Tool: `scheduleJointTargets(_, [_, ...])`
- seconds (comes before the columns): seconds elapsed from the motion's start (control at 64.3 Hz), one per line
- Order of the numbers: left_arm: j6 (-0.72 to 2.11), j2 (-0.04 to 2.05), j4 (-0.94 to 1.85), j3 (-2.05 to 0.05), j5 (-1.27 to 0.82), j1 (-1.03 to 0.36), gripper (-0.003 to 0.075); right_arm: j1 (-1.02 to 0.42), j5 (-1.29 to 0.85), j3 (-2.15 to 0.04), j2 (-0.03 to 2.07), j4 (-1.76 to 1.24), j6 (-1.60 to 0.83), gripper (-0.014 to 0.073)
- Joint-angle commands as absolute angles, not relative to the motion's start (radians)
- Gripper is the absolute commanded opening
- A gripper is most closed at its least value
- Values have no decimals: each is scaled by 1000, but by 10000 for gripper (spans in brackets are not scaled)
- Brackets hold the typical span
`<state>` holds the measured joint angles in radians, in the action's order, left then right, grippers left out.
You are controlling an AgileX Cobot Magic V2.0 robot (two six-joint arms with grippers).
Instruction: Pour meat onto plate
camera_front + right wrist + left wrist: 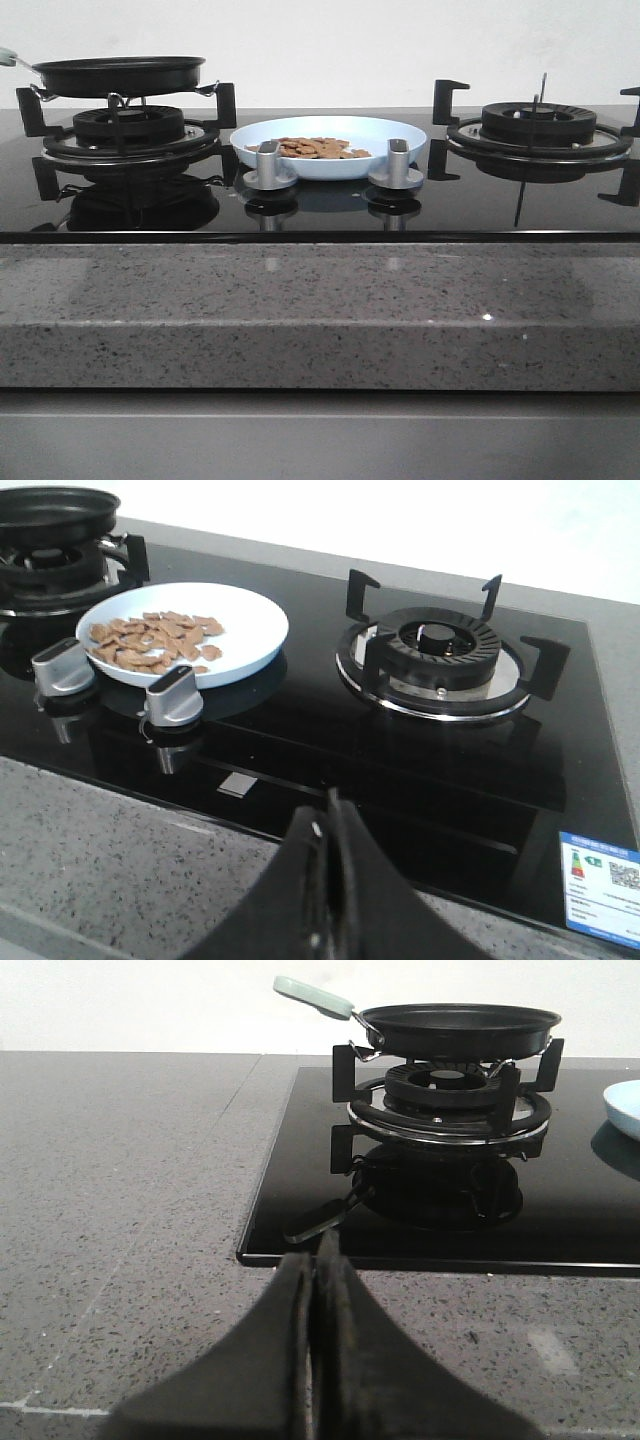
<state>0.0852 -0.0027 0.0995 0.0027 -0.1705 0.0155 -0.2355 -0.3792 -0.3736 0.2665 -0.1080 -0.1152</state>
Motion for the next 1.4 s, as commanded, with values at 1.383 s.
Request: scheduleJointTargets(1.383, [77, -20, 109, 10, -79, 7, -20, -21, -98, 22, -27, -113, -17, -60])
